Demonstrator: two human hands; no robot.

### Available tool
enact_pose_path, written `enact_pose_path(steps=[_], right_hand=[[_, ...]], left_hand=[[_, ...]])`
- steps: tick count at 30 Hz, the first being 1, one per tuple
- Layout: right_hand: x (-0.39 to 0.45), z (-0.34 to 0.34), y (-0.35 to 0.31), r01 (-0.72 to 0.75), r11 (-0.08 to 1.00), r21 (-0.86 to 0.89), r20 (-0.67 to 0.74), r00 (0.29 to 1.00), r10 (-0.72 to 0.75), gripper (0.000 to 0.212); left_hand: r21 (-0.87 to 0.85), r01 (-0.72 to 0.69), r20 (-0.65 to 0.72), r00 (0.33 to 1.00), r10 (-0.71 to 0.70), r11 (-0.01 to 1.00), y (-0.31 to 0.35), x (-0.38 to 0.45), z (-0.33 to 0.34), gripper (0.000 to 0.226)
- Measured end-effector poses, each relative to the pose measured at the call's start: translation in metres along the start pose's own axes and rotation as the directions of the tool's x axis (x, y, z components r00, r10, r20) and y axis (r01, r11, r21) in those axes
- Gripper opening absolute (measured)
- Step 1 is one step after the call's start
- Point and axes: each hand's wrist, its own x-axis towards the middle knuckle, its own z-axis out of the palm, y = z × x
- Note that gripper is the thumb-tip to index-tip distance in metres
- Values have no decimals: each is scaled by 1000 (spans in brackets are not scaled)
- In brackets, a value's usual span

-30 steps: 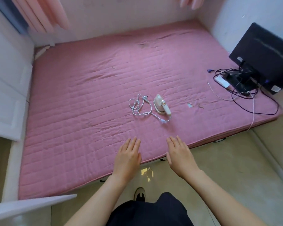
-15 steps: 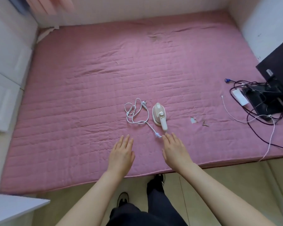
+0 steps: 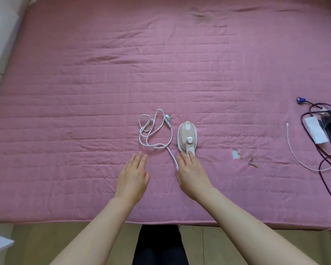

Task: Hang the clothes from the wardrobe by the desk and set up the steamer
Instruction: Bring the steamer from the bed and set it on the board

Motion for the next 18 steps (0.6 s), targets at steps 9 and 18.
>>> enact_pose_path(steps=[9, 18], right_hand=[[96, 68, 26, -8, 998, 55, 48, 999, 6, 51], [156, 123, 24, -276, 869, 411, 172, 959, 224, 32]], left_hand=[[-259, 347, 116, 938, -327, 902, -28, 81, 77, 60], [-504, 607, 159, 765, -625, 615, -70, 177, 119, 51]])
